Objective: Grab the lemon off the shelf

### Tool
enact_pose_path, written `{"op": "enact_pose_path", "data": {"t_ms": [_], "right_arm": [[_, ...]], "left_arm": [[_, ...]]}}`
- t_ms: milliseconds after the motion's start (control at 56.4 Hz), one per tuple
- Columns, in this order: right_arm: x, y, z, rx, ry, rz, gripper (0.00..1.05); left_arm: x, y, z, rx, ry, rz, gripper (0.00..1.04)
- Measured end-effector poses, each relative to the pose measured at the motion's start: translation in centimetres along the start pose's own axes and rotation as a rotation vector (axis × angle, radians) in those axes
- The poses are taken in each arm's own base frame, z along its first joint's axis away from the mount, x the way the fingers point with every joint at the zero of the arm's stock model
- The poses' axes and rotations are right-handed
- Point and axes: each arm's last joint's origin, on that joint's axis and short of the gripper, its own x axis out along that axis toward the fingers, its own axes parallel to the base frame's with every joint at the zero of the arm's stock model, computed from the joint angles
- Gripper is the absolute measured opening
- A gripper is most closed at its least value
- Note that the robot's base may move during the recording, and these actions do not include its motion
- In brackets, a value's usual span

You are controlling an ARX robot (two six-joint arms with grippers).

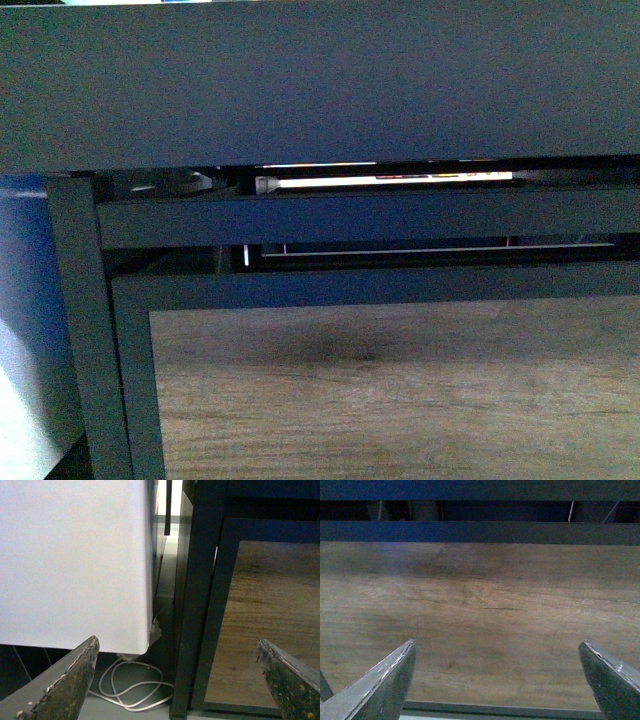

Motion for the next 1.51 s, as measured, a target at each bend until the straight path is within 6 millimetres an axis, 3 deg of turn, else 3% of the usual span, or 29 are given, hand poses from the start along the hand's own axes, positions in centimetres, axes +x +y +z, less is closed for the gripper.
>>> {"op": "enact_pose_path", "data": {"t_ms": [1506], "right_arm": [[0.0,0.01,0.0,0.0,0.0,0.0,0.97]], "left_arm": [[0.0,0.0,0.0,0.0,0.0,0.0,0.97]]}}
